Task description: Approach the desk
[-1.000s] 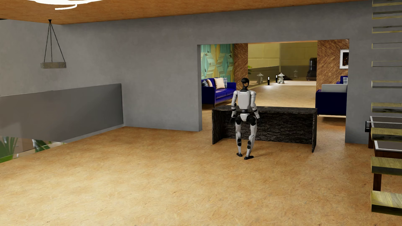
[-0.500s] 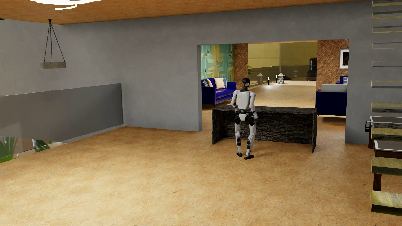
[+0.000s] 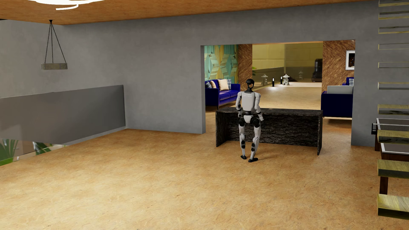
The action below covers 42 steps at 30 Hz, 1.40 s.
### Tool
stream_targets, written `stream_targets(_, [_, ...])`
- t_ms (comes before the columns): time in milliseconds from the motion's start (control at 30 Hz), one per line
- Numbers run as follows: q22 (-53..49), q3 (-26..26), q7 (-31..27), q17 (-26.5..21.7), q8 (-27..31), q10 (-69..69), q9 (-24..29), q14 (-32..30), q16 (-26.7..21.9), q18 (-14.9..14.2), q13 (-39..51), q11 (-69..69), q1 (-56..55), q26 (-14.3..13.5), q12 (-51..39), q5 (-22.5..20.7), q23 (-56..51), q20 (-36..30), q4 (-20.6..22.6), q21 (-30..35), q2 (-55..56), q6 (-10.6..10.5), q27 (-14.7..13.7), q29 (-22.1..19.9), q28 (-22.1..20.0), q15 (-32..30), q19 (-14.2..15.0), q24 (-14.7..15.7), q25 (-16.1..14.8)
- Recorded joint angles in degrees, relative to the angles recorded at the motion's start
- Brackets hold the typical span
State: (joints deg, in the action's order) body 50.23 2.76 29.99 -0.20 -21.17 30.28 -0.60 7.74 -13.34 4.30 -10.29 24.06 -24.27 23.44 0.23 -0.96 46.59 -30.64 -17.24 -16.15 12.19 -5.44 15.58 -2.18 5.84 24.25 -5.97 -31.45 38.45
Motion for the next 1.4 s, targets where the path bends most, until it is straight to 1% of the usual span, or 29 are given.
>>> stream_targets(33, [0.61,-0.04,-0.43,0.35,-0.24,0.58,0.02,0.31,-0.26,-0.1,-0.24,-0.04,-0.36,0.09,1.28,-0.15,-0.4,-0.06,-0.21,-0.32,0.03,0.15,0.06,-0.04,-0.59,-1.14,-0.36,-0.1,-0.21])
stream_targets(100, [1.09,-0.08,-1.42,1.05,-0.83,1.95,0.11,0.94,-0.32,-0.31,-0.31,-0.01,-1.3,0.8,4.17,-0.56,-0.7,1.57,-0.76,-0.45,-0.18,0.34,0.2,-0.4,-3.49,-1.38,-0.75,0.66,-0.32])
stream_targets(167, [0.51,-0.3,-2.3,1.11,-1.49,3.14,0.32,1.42,0.11,-0.49,-0.55,0.37,-2.05,1.28,6.83,-0.71,0.34,3.32,-1.08,0.01,-0.11,0.4,-1.25,-0.39,-5.13,-1.0,-0.76,1.95,0.47])
stream_targets(200, [0.23,-0.5,-2.53,1.08,-1.67,3.41,0.46,1.55,0.3,-0.56,-0.23,0.57,-2.2,1.18,7.71,-0.72,0.84,3.86,-1.15,0.53,-0.05,0.44,-1.38,-0.26,-5.08,-0.89,-0.8,2.47,1.06])
stream_targets(300, [-0.85,-1.31,-2.82,0.89,-2.03,3.15,0.91,1.48,0.71,-0.63,1.36,0.72,-2.15,0.87,8.29,-0.56,2.03,3.95,-0.85,2.55,-0.07,0.6,-1.77,0.22,-3.8,-0.77,-0.89,2.2,2.56])
stream_targets(367, [-1.96,-1.72,-3.25,0.73,-2.51,2.83,1.22,1.16,1.29,-0.57,2.55,0.61,-2.47,0.73,7.49,-0.36,2.0,4.42,-0.4,4.1,0.02,0.7,-2.44,0.37,-4.4,-0.81,-0.93,1.88,3.14])
stream_targets(400, [-2.65,-1.86,-3.47,0.63,-2.78,2.62,1.37,0.95,1.48,-0.53,3.07,0.53,-2.71,0.43,6.87,-0.24,1.67,4.3,-0.14,4.84,0.16,0.74,-2.95,0.25,-4.69,-0.87,-0.96,1.37,3.28])
stream_targets(433, [-3.35,-1.95,-3.68,0.5,-3.07,2.34,1.52,0.71,1.42,-0.49,3.53,0.43,-2.98,0.03,6.12,-0.13,1.17,3.57,0.13,5.63,0.35,0.77,-3.52,0.06,-4.77,-0.99,-1.01,0.2,3.36])
stream_targets(467, [-3.83,-2.01,-3.86,0.36,-3.35,2.02,1.7,0.45,1.15,-0.46,3.93,0.3,-3.27,-0.28,5.13,-0.01,0.59,2.12,0.4,6.41,0.59,0.8,-4.15,-0.06,-4.33,-1.15,-1.04,-1.7,3.31])
stream_targets(533, [-3.91,-2.09,-4.1,-0.04,-3.8,1.24,2.07,-0.1,0.31,-0.42,4.77,-0.05,-3.84,-0.86,2.89,0.16,-0.4,-1.55,0.89,7.95,1.19,0.82,-5.02,-0.11,-2.82,-1.63,-1.1,-6.49,3.4])
stream_targets(567, [-3.72,-2.1,-4.14,-0.16,-3.93,0.79,2.26,-0.4,0.12,-0.38,5.23,-0.3,-4.12,-0.98,1.94,0.19,-0.81,-2.46,1.08,8.49,1.53,0.81,-5.26,-0.2,-1.69,-1.93,-1.12,-7.93,3.3])
stream_targets(600, [-3.66,-2.1,-4.13,-0.24,-4.01,0.35,2.46,-0.71,0.24,-0.32,5.73,-0.59,-4.45,-0.7,1.29,0.17,-1.17,-2.05,1.21,8.95,1.92,0.78,-5.27,-0.26,-1.2,-2.27,-1.15,-8.04,3.12])
stream_targets(633, [-3.96,-2.08,-4.06,-0.32,-4.05,-0.17,2.65,-1.04,0.64,-0.24,6.24,-0.88,-4.76,-0.24,1.01,0.15,-1.51,-0.41,1.35,9.35,2.34,0.72,-5.14,-0.3,-1.63,-2.62,-1.18,-6.81,2.9])
stream_targets(667, [-4.58,-2.05,-3.96,-0.45,-4.06,-0.74,2.83,-1.37,1.13,-0.14,6.65,-1.17,-5.03,-0.12,1.02,0.13,-1.82,1.7,1.49,9.76,2.77,0.66,-5.03,-0.45,-2.7,-2.96,-1.18,-4.83,2.75])
stream_targets(733, [-6.09,-2.02,-3.68,-0.65,-3.99,-1.94,3.12,-2.02,1.55,0.04,7.13,-2.0,-5.45,-0.85,1.25,0.0,-1.97,4.64,1.71,10.41,3.46,0.52,-4.65,-0.86,-5.24,-3.73,-1.13,-1.27,2.37])
stream_targets(767, [-6.71,-2.02,-3.52,-0.75,-3.91,-2.51,3.2,-2.36,1.21,0.12,7.26,-2.52,-5.61,-1.16,1.14,-0.12,-1.62,4.34,1.77,10.65,3.71,0.46,-4.5,-0.89,-5.95,-4.16,-1.09,-1.04,2.15])
stream_targets(867, [-6.79,-2.06,-2.91,-0.96,-3.55,-4.08,3.14,-3.28,0.21,0.37,7.62,-4.3,-5.95,-1.74,-0.52,-0.58,-1.06,2.02,1.82,12.15,4.18,0.27,-2.27,-0.14,-6.04,-5.36,-0.86,-2.0,1.76])
stream_targets(1000, [-5.93,-2.05,-1.86,-1.14,-2.9,-5.62,2.81,-4.11,0.0,0.72,7.03,-6.57,-6.3,-1.41,-2.79,-1.31,-0.31,0.47,1.52,12.56,4.54,0.07,-1.58,-0.02,-5.46,-6.65,-0.23,-1.68,1.15])
stream_targets(1100, [-5.69,-1.96,-1.19,-1.35,-2.26,-5.65,2.8,-4.18,-0.08,0.97,6.16,-6.56,-6.7,-1.6,-3.98,-1.6,-0.61,-0.06,1.02,12.82,5.25,0.12,-2.0,-0.1,-5.71,-6.84,-0.22,-1.27,1.06])
stream_targets(1167, [-5.57,-1.92,-0.9,-1.7,-1.83,-5.08,2.96,-3.98,-0.3,1.06,4.91,-5.88,-7.17,-1.96,-4.7,-1.75,-0.75,-0.61,0.52,13.16,5.95,0.26,-3.22,-0.76,-5.86,-6.59,-0.34,-0.65,1.1])
stream_targets(1267, [-5.72,-1.85,-0.56,-2.24,-1.25,-4.07,3.38,-3.72,-0.85,1.18,3.36,-5.15,-7.9,-2.48,-4.99,-1.89,-2.11,-1.62,-0.1,13.49,7.13,0.41,-4.14,-1.16,-6.57,-6.23,-0.29,-0.45,1.04])
stream_targets(1400, [-5.04,-1.84,0.09,-2.92,-0.56,-3.73,4.11,-3.75,-1.28,1.38,1.55,-5.35,-8.96,-2.29,-5.01,-2.29,-3.08,-2.24,-0.82,14.51,8.4,0.51,-4.41,-1.05,-6.93,-6.93,-0.14,0.01,1.08])
